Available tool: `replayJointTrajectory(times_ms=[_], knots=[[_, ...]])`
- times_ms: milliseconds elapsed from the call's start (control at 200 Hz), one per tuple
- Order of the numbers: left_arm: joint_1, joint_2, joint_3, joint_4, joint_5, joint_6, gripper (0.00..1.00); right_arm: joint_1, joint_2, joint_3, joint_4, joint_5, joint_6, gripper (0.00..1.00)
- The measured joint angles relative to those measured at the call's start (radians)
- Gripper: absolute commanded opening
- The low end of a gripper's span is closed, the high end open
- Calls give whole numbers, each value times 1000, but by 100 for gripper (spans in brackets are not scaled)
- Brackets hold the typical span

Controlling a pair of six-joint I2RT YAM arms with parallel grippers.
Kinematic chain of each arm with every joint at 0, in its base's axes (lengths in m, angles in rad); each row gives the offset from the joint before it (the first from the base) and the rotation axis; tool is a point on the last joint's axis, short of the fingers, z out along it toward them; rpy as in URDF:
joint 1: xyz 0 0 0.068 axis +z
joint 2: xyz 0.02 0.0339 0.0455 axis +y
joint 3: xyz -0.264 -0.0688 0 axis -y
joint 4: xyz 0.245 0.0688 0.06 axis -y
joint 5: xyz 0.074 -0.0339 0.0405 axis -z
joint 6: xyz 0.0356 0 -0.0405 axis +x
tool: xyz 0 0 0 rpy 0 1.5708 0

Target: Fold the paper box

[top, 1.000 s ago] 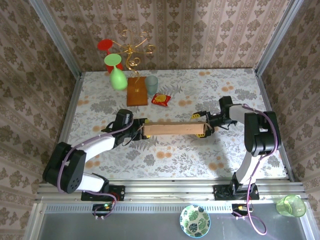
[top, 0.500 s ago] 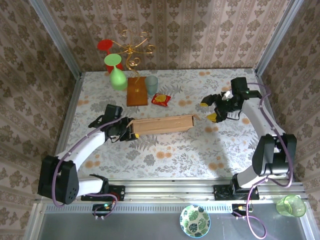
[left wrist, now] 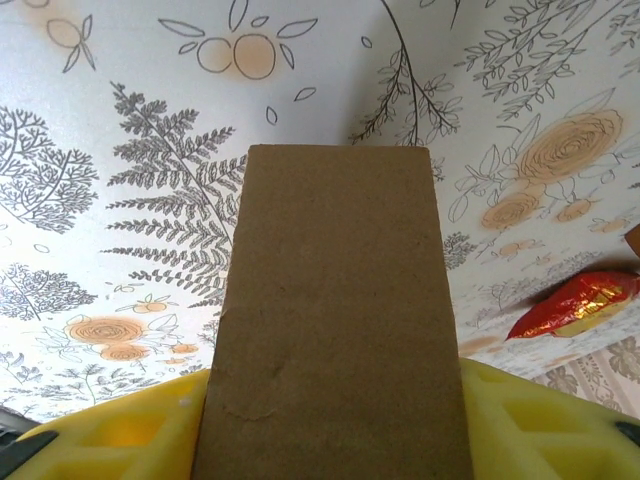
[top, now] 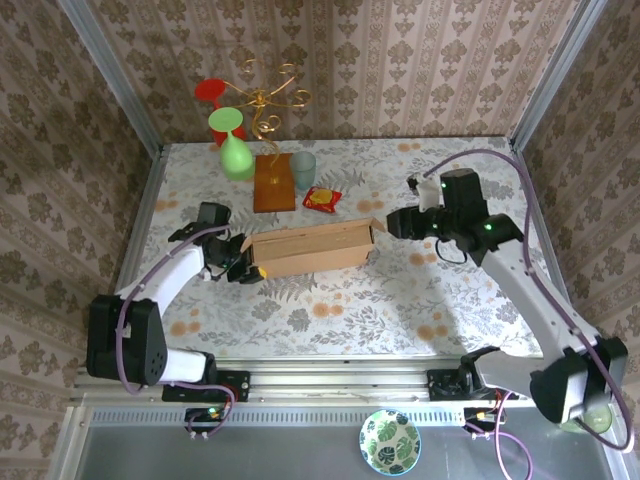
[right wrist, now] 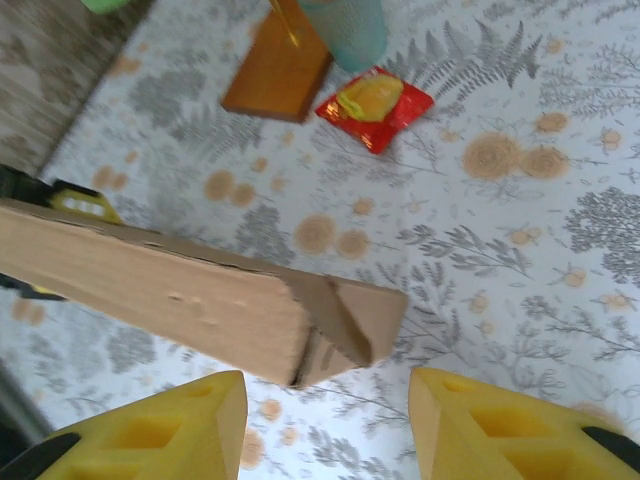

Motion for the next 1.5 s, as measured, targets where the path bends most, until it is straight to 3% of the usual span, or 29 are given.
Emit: replayJointTrajectory(times_ms=[185,455,1055,1500], knots=[[19,34,27,-22,15,37,26,40,144,118,-74,15,-144,44],[27,43,56,-67,9,53,26,84,211,214,-186,26,-235,39],[29,126,104,-86,39,52,25,115,326,317,-267,103,-267,22],[34,139,105,-85,48,52,24,140,353,348,-282,148,-239,0]])
